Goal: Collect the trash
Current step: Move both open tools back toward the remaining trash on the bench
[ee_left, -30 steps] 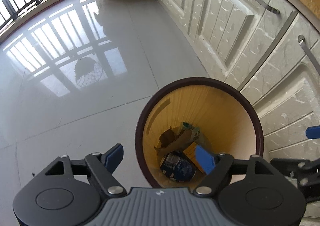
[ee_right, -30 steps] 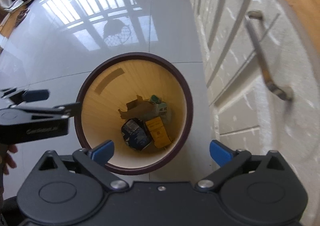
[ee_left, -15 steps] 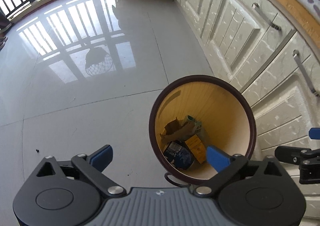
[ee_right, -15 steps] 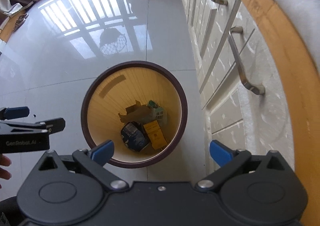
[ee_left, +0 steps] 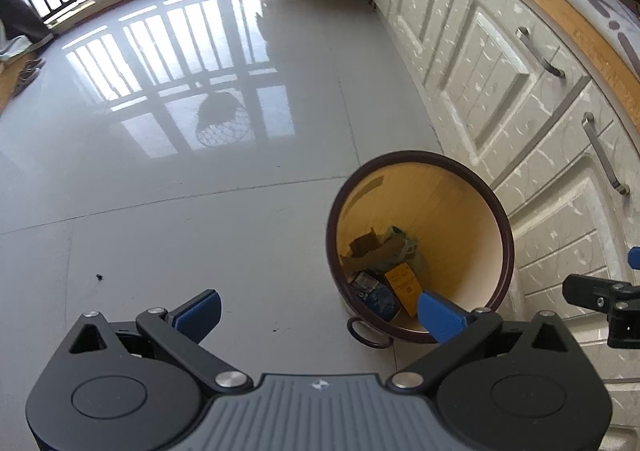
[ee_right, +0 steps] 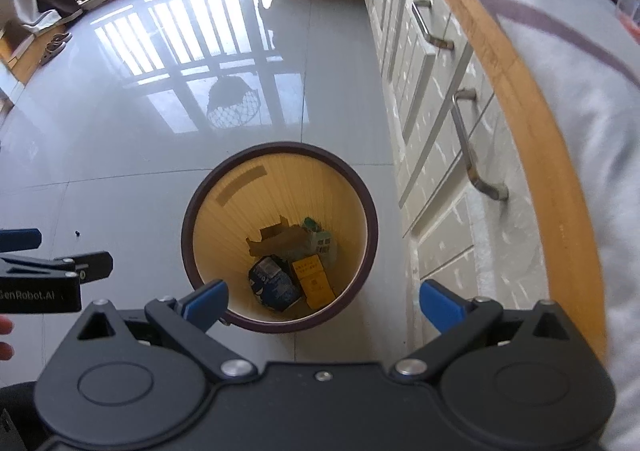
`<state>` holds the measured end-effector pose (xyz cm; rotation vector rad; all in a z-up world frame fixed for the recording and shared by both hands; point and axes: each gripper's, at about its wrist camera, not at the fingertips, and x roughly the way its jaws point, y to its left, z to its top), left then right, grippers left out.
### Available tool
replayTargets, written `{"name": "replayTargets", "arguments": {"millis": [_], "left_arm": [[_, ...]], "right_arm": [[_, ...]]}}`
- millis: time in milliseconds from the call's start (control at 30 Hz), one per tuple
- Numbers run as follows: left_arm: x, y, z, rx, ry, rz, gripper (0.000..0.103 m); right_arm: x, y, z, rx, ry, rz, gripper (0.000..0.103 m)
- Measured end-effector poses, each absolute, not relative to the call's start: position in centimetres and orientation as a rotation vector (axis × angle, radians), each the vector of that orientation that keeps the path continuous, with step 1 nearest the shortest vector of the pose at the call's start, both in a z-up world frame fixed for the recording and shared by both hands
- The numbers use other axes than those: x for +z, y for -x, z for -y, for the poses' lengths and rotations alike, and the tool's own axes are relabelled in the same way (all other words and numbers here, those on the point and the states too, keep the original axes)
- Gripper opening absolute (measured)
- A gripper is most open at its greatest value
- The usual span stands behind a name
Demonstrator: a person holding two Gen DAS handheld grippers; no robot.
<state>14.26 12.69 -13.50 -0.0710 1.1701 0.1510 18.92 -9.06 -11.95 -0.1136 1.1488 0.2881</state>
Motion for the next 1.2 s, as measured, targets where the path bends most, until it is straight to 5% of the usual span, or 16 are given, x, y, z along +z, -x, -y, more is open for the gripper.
{"name": "replayTargets", "arguments": {"millis": [1200], "left_arm": [[0.9,-8.4,-7.4,0.138,0.159,-0.626,0.103]], "right_arm": [[1.9,-13.4,16.0,0.240,0.003,-0.522,0.103]]}}
